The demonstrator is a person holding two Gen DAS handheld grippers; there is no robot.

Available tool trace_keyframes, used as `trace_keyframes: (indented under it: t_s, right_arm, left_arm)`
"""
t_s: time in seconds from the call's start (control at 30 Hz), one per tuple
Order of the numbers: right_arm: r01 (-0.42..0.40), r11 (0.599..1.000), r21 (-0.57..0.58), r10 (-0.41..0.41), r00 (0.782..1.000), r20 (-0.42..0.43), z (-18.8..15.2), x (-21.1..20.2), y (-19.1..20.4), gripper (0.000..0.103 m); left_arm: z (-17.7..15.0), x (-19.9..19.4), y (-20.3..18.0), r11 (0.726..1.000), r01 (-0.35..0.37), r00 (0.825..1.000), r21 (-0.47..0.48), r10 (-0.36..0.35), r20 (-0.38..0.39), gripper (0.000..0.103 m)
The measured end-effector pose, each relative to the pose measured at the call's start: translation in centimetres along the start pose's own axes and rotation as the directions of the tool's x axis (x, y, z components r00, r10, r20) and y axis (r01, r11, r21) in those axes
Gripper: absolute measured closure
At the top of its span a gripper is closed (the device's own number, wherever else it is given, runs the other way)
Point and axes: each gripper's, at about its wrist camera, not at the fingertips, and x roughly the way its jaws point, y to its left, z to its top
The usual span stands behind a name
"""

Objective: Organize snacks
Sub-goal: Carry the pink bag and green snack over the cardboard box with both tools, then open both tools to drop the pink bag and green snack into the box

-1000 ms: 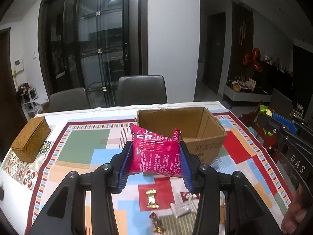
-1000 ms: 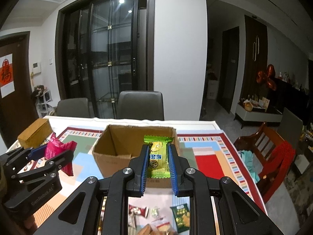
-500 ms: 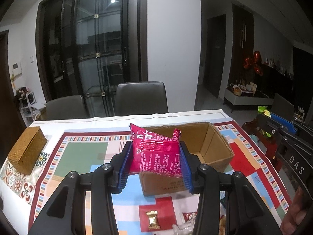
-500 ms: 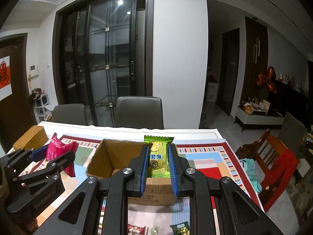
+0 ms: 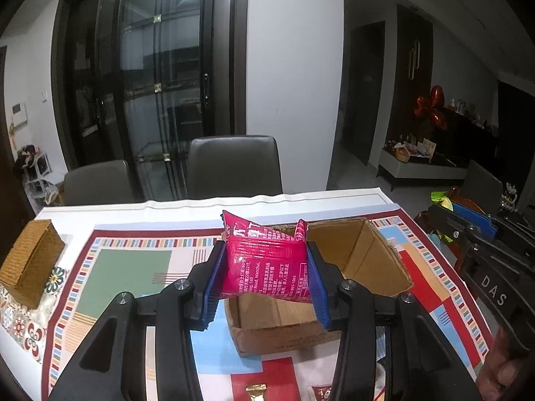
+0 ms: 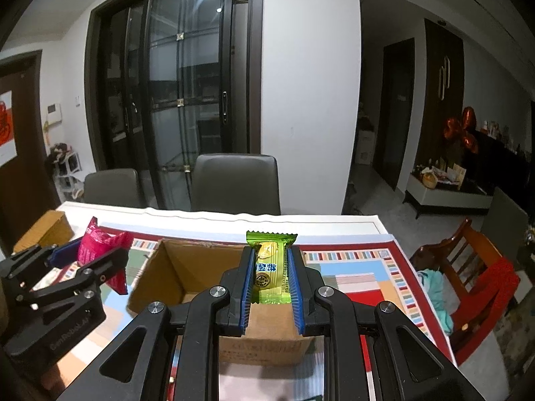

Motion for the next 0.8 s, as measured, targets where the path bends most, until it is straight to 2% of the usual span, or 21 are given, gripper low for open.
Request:
trace_keyframes:
  t_s: [0.63, 0.73, 0.8]
  right_arm:
    - [-0.042, 0.999, 0.012, 0.043, 0.989, -0.142, -0.4, 6.0, -0.6, 0.082]
    - [-0.045, 0.999, 0.008, 0.046, 0.987, -0.154, -0.5, 6.4, -0.5, 0.082]
    - [-0.045, 0.999, 0.005, 0.045, 0.987, -0.154, -0.5, 6.4, -0.4, 0.081]
  left_arm:
    - [-0.5, 5.0, -0.4, 0.999, 0.048, 0.993, 0.003, -0.047, -0.110, 0.057]
    - [-0.7, 5.2, -0.3, 0.999, 0.051, 0.991, -0.004, -0.051, -0.126, 0.055]
    - [-0.8, 5.2, -0.3, 0.999, 0.044, 0.990, 0.001, -0.044, -0.133, 0.048]
